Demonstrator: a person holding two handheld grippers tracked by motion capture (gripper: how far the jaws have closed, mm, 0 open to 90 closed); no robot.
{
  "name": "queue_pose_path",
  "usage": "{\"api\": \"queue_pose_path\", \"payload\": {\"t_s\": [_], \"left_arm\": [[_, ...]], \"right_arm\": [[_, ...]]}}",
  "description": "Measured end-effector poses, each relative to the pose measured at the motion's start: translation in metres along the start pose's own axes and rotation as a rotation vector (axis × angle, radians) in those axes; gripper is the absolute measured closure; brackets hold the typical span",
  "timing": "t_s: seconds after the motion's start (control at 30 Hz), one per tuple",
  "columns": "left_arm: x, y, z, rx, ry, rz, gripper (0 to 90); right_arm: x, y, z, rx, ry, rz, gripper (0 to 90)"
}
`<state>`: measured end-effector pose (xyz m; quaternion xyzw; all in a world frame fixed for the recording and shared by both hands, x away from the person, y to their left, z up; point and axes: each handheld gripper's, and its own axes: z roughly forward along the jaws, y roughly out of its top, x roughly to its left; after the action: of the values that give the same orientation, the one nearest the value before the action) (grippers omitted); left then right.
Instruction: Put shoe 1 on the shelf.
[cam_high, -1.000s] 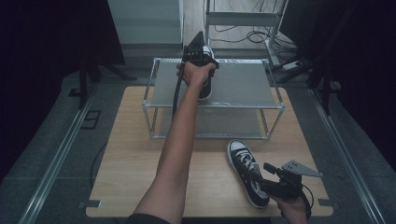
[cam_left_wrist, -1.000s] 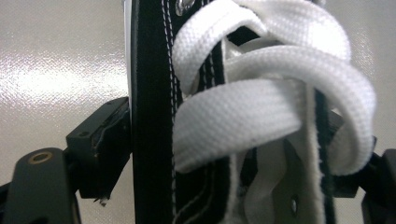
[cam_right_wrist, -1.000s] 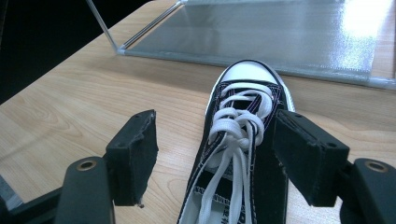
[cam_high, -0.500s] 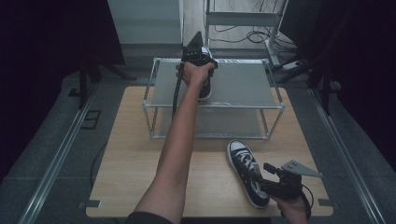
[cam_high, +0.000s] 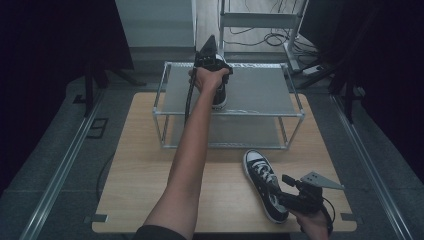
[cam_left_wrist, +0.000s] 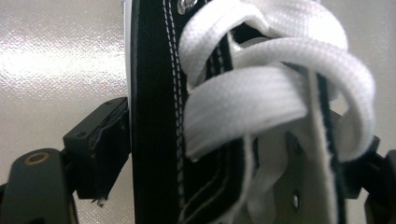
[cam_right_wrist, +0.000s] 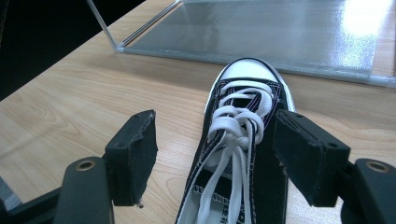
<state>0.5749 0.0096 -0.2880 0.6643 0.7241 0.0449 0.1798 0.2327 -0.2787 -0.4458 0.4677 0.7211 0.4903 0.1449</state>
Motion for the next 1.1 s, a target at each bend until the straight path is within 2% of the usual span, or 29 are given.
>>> {"api": "queue_pose_path", "payload": {"t_s": [0.07, 0.1, 0.13, 0.27, 0.43, 0.53, 0.87, 1.03, 1.1], "left_arm": [[0.001, 0.000, 0.000, -0.011, -0.013, -0.010, 14.7], [0.001, 0.000, -0.002, -0.033, -0.023, -0.013, 14.9], [0.000, 0.000, -0.003, -0.043, -0.018, -0.007, 14.9], [0.001, -0.001, -0.003, -0.046, -0.022, 0.002, 14.8], [0.006, -0.004, -0.010, -0.072, -0.072, 0.013, 14.7], [0.010, -0.007, -0.015, -0.090, -0.110, 0.038, 14.7], [0.027, -0.028, -0.038, -0.196, -0.279, 0.184, 18.2], [0.035, -0.043, -0.052, -0.237, -0.348, 0.281, 20.6], [0.039, -0.049, -0.056, -0.234, -0.371, 0.326, 20.7]], "right_arm": [[0.000, 0.000, 0.000, 0.001, 0.000, 0.003, 30.6], [0.000, 0.000, 0.000, -0.001, -0.001, 0.000, 30.5], [0.000, 0.000, 0.000, -0.001, -0.001, 0.000, 30.5], [0.000, 0.000, 0.000, 0.001, -0.001, -0.001, 30.5], [0.001, 0.000, 0.001, 0.000, -0.002, -0.002, 30.5], [0.002, 0.000, 0.001, 0.000, -0.003, -0.004, 30.5], [0.006, 0.001, 0.000, 0.000, -0.003, -0.017, 30.5], [0.008, 0.000, 0.001, 0.008, -0.002, -0.027, 30.6], [0.010, 0.000, 0.003, 0.016, 0.001, -0.035, 31.1]]}}
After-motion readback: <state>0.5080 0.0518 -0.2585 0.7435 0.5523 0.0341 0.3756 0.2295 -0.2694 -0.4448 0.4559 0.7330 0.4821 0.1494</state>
